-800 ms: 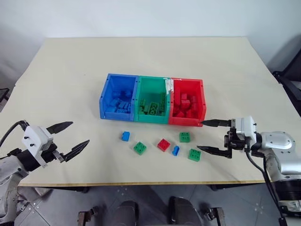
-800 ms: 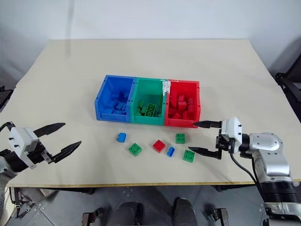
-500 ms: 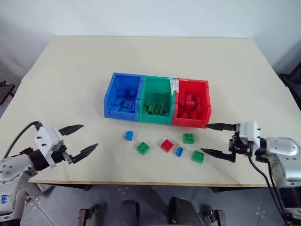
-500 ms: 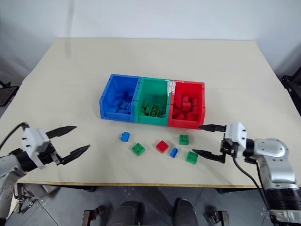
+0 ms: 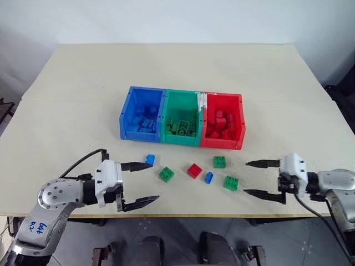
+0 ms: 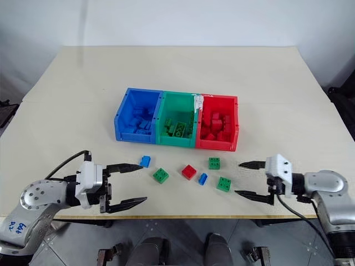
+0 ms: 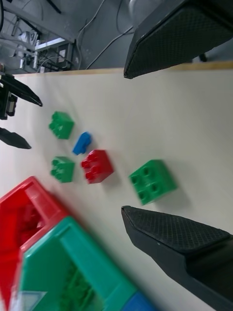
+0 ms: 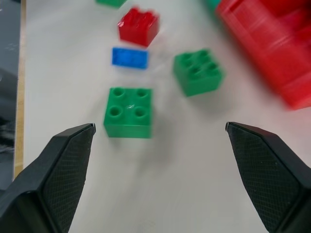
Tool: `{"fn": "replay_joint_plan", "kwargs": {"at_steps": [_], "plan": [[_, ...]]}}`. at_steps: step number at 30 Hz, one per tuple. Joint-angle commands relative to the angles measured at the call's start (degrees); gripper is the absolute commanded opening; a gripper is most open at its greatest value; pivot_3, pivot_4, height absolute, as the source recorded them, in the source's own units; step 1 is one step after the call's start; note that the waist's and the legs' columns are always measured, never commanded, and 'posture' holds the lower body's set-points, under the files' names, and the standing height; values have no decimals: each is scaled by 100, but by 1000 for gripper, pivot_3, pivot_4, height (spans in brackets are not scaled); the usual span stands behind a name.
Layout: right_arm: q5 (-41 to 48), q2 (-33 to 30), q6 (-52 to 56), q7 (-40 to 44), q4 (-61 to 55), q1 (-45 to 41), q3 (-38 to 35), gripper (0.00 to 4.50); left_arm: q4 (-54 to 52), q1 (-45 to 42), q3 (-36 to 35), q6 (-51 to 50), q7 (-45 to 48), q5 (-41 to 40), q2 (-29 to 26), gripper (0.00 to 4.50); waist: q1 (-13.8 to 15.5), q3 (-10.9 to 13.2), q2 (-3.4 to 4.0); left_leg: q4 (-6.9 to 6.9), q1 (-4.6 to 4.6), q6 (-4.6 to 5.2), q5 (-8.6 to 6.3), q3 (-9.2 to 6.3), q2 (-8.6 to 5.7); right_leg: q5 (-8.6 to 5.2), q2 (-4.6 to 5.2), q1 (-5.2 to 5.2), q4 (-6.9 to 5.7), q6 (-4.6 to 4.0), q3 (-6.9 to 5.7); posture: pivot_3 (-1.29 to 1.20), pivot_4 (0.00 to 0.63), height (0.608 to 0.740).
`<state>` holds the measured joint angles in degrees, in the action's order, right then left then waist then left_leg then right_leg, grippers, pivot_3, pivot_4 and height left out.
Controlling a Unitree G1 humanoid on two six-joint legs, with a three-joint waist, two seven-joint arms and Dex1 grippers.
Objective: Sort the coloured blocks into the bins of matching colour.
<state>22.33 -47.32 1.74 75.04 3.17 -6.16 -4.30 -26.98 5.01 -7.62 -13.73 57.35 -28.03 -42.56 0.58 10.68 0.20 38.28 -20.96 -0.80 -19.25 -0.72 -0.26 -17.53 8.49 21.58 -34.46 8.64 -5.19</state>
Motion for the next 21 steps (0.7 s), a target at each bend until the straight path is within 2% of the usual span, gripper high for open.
{"fn": "replay_joint_plan", "kwargs": {"at_steps": [1,2,5,12,16,19,21], "plan": [[-179,141,102,-128,-100,-87,268,4500,-199,255,-419,57,72,-174,-123,4464,11,1,1,0,0,0,0,-1,0,0,0,0,1,0,0,0,150,740],[-246,223,81,-177,-79,-99,367,4500,-222,332,-507,52,58,-193,-130,4464,15,0,1,0,-1,0,0,-1,0,0,0,0,2,0,0,0,150,740],[-285,446,-36,-311,-24,-123,441,3872,-248,399,-592,58,23,-187,-119,4500,25,0,1,0,-1,1,-1,-3,0,0,0,0,2,0,0,0,150,740],[-332,496,-128,-322,-48,-59,434,1482,-218,358,-636,76,-22,-206,-91,4500,66,0,1,0,-2,2,-1,-3,-2,0,0,0,2,0,0,0,150,740],[214,427,267,-146,-328,-280,189,1482,-194,436,-813,77,-157,-262,0,4500,66,0,1,1,-2,2,-1,-3,-2,0,0,0,2,0,0,0,150,740],[753,668,1084,-446,-815,-1002,224,1482,-168,620,-1213,10,-439,-397,189,4500,-22,4,7,1,0,2,-1,0,2,0,0,0,0,0,2,0,150,740],[800,949,1414,-809,-882,-1524,340,1482,-170,757,-1451,-31,-565,-472,288,4500,-99,4,7,1,6,-5,1,-2,10,3,-6,0,-4,-5,3,0,150,740]]}}
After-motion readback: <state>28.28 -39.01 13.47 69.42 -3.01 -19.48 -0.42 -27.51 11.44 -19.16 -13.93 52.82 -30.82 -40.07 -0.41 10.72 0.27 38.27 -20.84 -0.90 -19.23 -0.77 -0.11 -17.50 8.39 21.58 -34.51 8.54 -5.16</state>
